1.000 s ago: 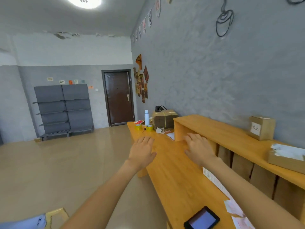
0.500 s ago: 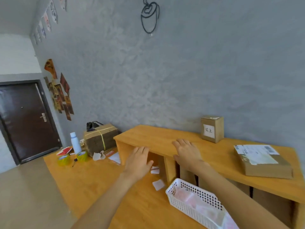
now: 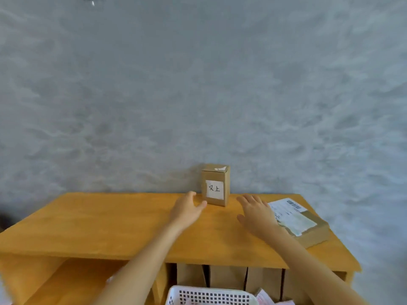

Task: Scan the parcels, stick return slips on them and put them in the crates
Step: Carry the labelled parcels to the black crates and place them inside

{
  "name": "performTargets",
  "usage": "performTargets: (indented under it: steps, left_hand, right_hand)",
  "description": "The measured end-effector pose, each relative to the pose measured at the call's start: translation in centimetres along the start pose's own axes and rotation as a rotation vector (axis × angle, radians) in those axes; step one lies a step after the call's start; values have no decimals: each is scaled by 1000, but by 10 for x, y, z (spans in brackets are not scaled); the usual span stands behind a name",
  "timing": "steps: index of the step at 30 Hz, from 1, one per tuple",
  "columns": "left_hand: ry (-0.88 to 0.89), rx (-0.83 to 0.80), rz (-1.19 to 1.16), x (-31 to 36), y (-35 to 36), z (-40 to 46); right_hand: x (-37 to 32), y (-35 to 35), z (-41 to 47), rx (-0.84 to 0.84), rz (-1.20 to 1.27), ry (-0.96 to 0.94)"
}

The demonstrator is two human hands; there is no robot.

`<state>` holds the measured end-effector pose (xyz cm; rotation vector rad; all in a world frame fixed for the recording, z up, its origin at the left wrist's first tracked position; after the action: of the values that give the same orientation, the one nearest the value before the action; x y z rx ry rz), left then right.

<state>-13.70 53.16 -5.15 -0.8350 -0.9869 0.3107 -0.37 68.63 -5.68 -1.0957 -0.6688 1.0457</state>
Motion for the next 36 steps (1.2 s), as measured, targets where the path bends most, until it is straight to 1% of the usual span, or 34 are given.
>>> performTargets:
  steps: [3, 5, 7, 9, 10, 11, 13, 14, 16, 17, 18, 19, 22, 23, 27, 29, 31, 36]
  left_hand:
    - [-111, -74, -278, 3, 7, 50]
    - [-174, -98, -419, 8, 11, 80]
    - [-214, -92, -505, 12, 15, 103]
    - [-208, -38, -479, 17, 19, 119]
    - [-173, 21, -419, 21, 19, 123]
    - [-102, 103, -350, 27, 20, 124]
    - [129, 267, -258, 48, 23, 116]
    - [247, 313, -240, 62, 25, 108]
    - [431, 332, -236, 90, 33, 87]
    - [496, 310, -248, 101, 39, 76]
    - [535, 254, -257, 111, 48, 67]
    - [536, 157, -253, 119, 60, 61]
    - [389, -236, -208, 128, 98, 53]
    - [337, -339, -194, 128, 109, 50]
    - [210, -583, -104, 123, 140, 42]
    - [218, -662, -45, 122, 150, 39]
    - [193, -695, -47, 121, 158, 40]
    - [65, -725, -304, 125, 162, 40]
  right_hand:
    - [8, -1, 18, 21, -41, 97]
    - [12, -1, 25, 29, -57, 143]
    - [15, 0, 29, 34, -75, 179]
    - [19, 1, 31, 33, -92, 204]
    - [21, 1, 32, 34, -100, 213]
    - [25, 0, 32, 40, -105, 228]
    - [37, -6, 31, 66, -125, 263]
    - [45, -10, 30, 75, -142, 285]
    - [61, -18, 24, 76, -164, 333]
    - [68, -21, 20, 74, -170, 360]
    - [75, -26, 15, 80, -175, 384]
    - [81, -29, 10, 84, -182, 406]
    - [97, -37, -7, 68, -202, 448]
    - [101, -38, -13, 63, -207, 458]
    - [115, -39, -34, 56, -208, 485]
    - [121, -38, -43, 61, -207, 493]
    - [125, -36, -50, 65, -209, 500]
    - [132, -38, -65, 51, -211, 498]
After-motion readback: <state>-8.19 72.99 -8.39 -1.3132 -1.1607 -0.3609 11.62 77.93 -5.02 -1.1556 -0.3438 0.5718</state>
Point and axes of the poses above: each hand's wrist, its own z-axis towards the middle knuckle, its own y-axis out of the palm, x = y × z, the point moved 3 cm from there along z, towards the middle knuckle, and after that the axes turned 6 degrees about x, right-handed, at the moved point
